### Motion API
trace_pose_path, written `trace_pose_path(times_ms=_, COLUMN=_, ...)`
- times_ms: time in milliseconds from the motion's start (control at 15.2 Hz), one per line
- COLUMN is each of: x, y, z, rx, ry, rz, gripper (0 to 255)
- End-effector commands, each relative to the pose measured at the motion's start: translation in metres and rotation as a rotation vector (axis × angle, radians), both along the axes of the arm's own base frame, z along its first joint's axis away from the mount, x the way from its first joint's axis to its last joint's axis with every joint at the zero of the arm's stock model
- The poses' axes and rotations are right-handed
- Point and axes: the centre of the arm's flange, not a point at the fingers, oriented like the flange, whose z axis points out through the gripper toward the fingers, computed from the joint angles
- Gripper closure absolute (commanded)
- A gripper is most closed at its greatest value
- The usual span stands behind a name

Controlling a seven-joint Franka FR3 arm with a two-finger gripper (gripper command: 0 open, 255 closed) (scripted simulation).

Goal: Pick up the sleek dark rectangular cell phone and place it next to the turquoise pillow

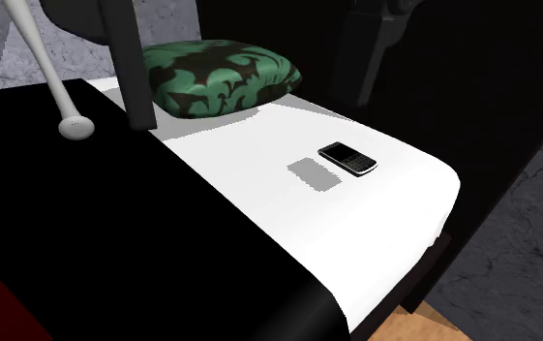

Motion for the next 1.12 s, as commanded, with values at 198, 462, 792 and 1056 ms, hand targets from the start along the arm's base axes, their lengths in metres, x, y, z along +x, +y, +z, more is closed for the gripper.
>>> trace_pose_path(times_ms=198, x=0.02, y=-0.029, z=-0.019, rx=-0.004, ry=0.004, rz=0.034, gripper=0)
trace_pose_path(times_ms=462, x=0.047, y=-0.067, z=-0.043, rx=-0.01, ry=0.01, rz=0.079, gripper=0)
trace_pose_path(times_ms=792, x=0.084, y=-0.113, z=-0.074, rx=-0.017, ry=0.018, rz=0.135, gripper=0)
trace_pose_path(times_ms=1056, x=0.115, y=-0.148, z=-0.098, rx=-0.022, ry=0.024, rz=0.18, gripper=0)
